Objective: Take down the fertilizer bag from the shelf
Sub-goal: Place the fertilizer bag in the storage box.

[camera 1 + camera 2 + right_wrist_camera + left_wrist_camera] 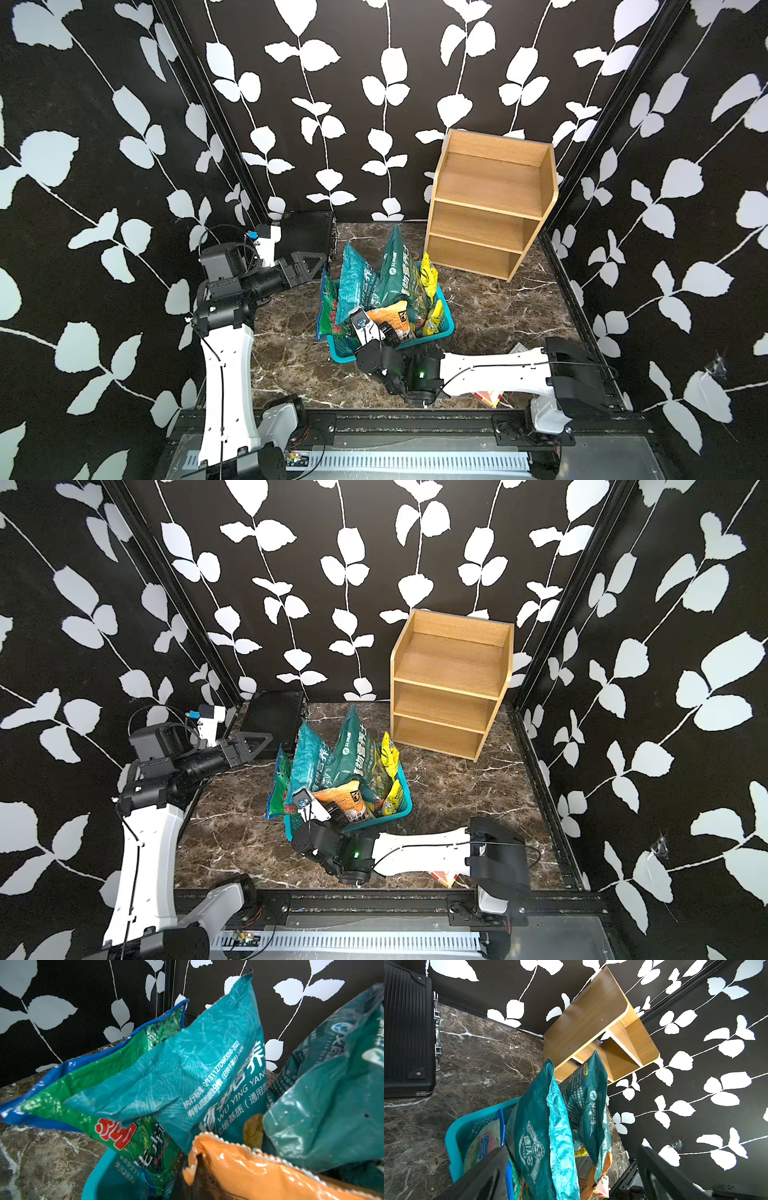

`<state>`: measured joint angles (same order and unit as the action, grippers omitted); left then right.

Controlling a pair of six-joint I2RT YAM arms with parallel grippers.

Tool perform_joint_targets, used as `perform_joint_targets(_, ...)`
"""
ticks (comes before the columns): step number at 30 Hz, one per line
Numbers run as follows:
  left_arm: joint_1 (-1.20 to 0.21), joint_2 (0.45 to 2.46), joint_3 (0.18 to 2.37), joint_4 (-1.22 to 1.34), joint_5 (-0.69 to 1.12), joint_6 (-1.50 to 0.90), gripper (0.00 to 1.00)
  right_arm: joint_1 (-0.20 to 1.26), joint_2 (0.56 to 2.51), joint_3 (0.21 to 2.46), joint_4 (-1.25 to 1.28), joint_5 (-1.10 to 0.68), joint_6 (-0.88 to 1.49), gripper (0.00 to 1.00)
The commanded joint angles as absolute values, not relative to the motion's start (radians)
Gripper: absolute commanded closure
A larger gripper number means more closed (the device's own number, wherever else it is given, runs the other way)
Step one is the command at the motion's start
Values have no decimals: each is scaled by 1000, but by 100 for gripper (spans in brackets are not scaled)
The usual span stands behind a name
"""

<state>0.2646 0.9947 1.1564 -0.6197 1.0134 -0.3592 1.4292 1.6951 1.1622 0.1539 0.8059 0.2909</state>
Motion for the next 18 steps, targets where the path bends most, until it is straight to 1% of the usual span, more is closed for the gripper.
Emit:
perform_joint_targets(1,267,991,1144,-595,1034,-358,1,1434,1689,1110,192,850,362,100)
perform_joint_targets(7,268,985,1146,-598,1025,-353,1,1405,1713,1100,137,838,417,100)
perform_joint_targets(10,267,983,1150,-603,1028,-348,1,1330,1722,1095,108,696,472,100)
perform_joint_targets(11,268,980,1153,-603,1031,-344,1,1313,1725,1095,99,673,485,96)
perform_joint_targets(12,268,979,1158,-605,1034,-339,1,1309,1724,1095,96,667,475,90)
perform_joint_targets(13,268,973,1163,-610,1037,-331,1,1312,1717,1095,98,678,451,79)
perform_joint_targets(14,268,963,1168,-615,1035,-323,1,1320,1702,1090,104,690,426,65)
perform_joint_targets(15,268,951,1173,-615,1028,-319,1,1331,1681,1082,119,702,397,56)
perform_joint_targets(16,267,935,1180,-624,1011,-308,1,1351,1651,1070,135,721,358,49)
perform_joint_targets(18,267,900,1195,-652,959,-274,1,1397,1589,1067,140,787,282,39)
